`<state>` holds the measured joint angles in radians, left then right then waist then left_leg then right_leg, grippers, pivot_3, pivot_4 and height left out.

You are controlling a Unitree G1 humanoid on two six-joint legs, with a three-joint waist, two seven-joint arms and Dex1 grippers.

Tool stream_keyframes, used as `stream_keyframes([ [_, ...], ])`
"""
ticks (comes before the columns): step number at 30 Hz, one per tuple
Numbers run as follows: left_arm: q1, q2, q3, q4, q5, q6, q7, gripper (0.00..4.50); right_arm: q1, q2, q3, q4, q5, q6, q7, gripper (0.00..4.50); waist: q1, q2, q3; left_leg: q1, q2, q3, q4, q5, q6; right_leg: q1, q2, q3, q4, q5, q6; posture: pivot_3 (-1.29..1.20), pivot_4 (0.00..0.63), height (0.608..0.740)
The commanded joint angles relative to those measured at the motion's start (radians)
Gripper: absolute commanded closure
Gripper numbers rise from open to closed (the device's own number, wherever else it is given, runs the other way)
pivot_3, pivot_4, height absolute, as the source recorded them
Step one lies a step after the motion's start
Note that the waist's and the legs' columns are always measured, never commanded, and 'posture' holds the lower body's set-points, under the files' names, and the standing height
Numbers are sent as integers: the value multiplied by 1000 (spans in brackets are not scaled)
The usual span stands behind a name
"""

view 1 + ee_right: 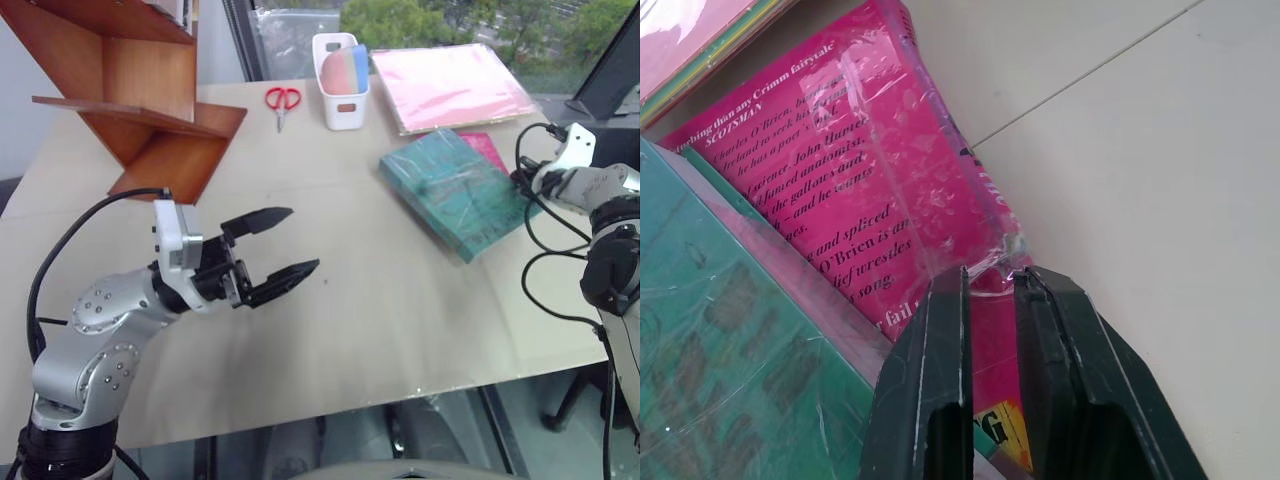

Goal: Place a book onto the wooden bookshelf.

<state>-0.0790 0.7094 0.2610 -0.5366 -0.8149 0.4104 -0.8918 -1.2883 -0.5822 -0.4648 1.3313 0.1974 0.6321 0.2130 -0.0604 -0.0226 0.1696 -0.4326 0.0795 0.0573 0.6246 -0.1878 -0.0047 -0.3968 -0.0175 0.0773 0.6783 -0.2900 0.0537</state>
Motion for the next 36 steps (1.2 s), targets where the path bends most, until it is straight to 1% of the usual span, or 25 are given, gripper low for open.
stream_keyframes([
  [1,-15,-5,-8,-1,4,-15,-11,0,-6,-8,13,6,-3,34,16,3756,0,0,0,0,0,0,0,0,0,0,0,0,0,0,0,0,150,740],
  [4,-22,-9,-15,4,8,-17,-15,0,-13,-22,28,-2,-11,11,34,3756,1,0,0,0,0,0,0,0,0,0,0,0,0,0,0,0,150,740],
  [11,-52,-28,-50,30,21,-24,-28,0,-41,-90,102,-54,-60,-132,162,3756,5,2,2,-1,0,0,0,0,0,-1,0,0,0,0,0,0,150,740],
  [12,-59,-33,-57,36,26,-25,-32,0,-39,-95,114,-69,-63,-173,197,3756,6,3,2,-1,0,0,0,0,0,-1,0,0,0,0,0,0,150,740],
  [15,-90,-48,-86,68,44,-33,-50,0,-29,-118,136,-134,-53,-214,306,3756,8,4,3,-1,0,1,0,0,0,-1,0,0,0,0,0,0,150,740],
  [17,-112,-57,-103,94,56,-40,-64,0,37,-120,149,-268,-29,-305,423,3756,10,4,3,-1,0,1,0,0,0,-1,0,0,0,0,0,0,150,740],
  [19,-126,-63,-111,112,66,-46,-74,0,99,-120,158,-382,-12,-326,476,3756,9,4,3,-1,0,1,-1,0,0,-1,0,1,0,0,0,0,150,740],
  [20,-142,-68,-128,132,79,-54,-85,0,214,-121,153,-588,31,-245,497,3756,13,4,3,0,0,1,-1,0,0,-1,0,0,0,0,0,0,150,740],
  [21,-154,-74,-139,147,90,-60,-94,0,302,-121,148,-749,64,-180,508,3756,19,4,2,0,0,0,-2,0,0,-1,0,0,-1,0,0,0,150,740],
  [22,-171,-82,-152,167,100,-66,-103,0,427,-121,151,-957,102,-105,519,3756,26,3,2,-1,0,-1,-1,0,0,-1,0,-1,0,0,0,0,150,740],
  [23,-190,-92,-170,190,113,-72,-112,0,569,-125,156,-1175,130,-47,521,3756,44,4,2,-1,0,-1,-2,0,0,0,0,-1,-1,0,0,0,150,740],
  [24,-213,-105,-191,218,129,-82,-122,0,705,-108,134,-1400,199,35,496,3243,46,4,2,-2,0,-2,-2,0,0,0,0,-3,-1,0,0,0,150,740],
  [25,-229,-114,-206,238,141,-89,-130,0,816,-91,110,-1585,264,103,474,3130,53,5,2,-3,0,-3,-1,0,-1,0,0,-3,-1,-1,0,0,150,740],
  [26,-246,-123,-222,261,158,-99,-139,0,888,-78,94,-1709,298,146,447,2653,59,6,2,-4,0,-2,-1,0,-1,-1,-1,-3,-1,-1,0,0,150,740],
  [27,-262,-134,-236,284,175,-109,-144,0,944,-67,82,-1805,325,178,422,2089,58,6,2,-5,0,-4,0,0,-1,-1,0,-5,-1,-1,1,0,150,740],
  [29,-294,-158,-257,327,202,-124,-147,0,1037,-44,65,-1947,366,223,380,1345,47,9,3,-6,-1,-4,3,0,0,-2,-1,-4,1,-1,1,0,150,740],
  [30,-311,-170,-269,347,210,-116,-142,0,1100,-45,69,-2024,366,230,370,937,46,9,3,-5,-1,-4,5,0,0,-1,-1,-3,1,0,2,0,150,740],
  [31,-330,-181,-285,367,216,-89,-129,0,1174,-41,76,-2097,354,214,362,693,47,7,3,-4,-1,-5,6,0,0,1,0,-4,1,0,3,0,150,740],
  [32,-347,-195,-297,386,223,-66,-112,0,1242,-43,86,-2156,335,195,358,195,48,4,1,-3,-1,-6,6,0,0,3,0,-5,0,0,3,0,150,740],
  [33,-366,-211,-303,402,213,-19,-86,0,1301,-28,84,-2200,333,177,351,75,48,3,1,-1,-1,-7,6,0,0,5,0,-6,0,0,3,0,150,740],
  [34,-387,-226,-309,418,207,57,-33,0,1373,-18,81,-2253,329,156,349,75,43,4,1,1,0,-9,8,0,0,8,1,-8,0,0,3,0,150,740],
  [36,-410,-243,-313,431,203,145,26,0,1448,-9,76,-2305,327,131,345,75,50,2,0,0,-1,-9,10,0,0,9,0,-7,1,0,3,0,150,740],
])
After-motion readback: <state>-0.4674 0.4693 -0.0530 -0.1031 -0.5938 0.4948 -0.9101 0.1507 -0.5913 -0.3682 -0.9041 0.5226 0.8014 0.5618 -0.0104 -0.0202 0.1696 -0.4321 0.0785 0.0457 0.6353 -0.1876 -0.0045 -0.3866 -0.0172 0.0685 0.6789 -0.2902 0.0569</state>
